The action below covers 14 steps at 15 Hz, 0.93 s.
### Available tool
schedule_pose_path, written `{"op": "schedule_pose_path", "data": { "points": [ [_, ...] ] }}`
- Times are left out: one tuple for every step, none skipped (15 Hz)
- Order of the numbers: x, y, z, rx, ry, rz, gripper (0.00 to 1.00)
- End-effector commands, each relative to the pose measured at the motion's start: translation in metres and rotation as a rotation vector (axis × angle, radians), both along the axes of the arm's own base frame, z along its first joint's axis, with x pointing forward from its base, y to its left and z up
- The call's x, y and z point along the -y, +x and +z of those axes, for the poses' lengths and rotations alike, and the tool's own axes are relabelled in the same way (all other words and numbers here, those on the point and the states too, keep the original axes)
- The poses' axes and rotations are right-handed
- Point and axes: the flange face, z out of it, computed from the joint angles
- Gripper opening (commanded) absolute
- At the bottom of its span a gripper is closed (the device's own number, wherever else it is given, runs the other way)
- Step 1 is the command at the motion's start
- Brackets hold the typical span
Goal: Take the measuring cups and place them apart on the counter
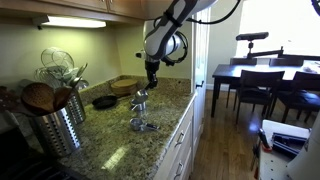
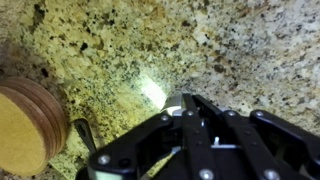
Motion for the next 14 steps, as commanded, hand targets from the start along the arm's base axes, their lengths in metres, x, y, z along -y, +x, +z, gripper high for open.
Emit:
{"op": "schedule_pose_path", "data": {
  "points": [
    [0.0003, -0.0239, 0.0082, -0.004, 0.008, -0.046, 0.07],
    [0.0002, -0.0257, 0.008, -0.005, 0.009, -0.052, 0.07],
    [0.0004, -0.0273, 0.0078, -0.005, 0.009, -0.058, 0.07],
    [0.0005, -0.0282, 0.0075, -0.007, 0.012, -0.064, 0.07],
    [0.0006, -0.0291, 0.0071, -0.009, 0.013, -0.068, 0.07],
    [0.0007, -0.0293, 0.007, -0.01, 0.012, -0.07, 0.07],
    [0.0008, -0.0295, 0.0084, -0.009, 0.01, -0.072, 0.07],
    [0.001, -0.0295, 0.0094, -0.008, 0.009, -0.075, 0.07],
    [0.0015, -0.0295, 0.0107, -0.006, 0.007, -0.078, 0.07],
    [0.0017, -0.0296, 0.0117, -0.005, 0.006, -0.079, 0.07],
    [0.0022, -0.0297, 0.0128, -0.004, 0.005, -0.081, 0.07],
    [0.0027, -0.0299, 0.0138, -0.003, 0.004, -0.083, 0.07],
    [0.003, -0.0303, 0.015, -0.001, 0.004, -0.085, 0.07],
    [0.0036, -0.0308, 0.016, 0.0, 0.003, -0.087, 0.07]
  ]
}}
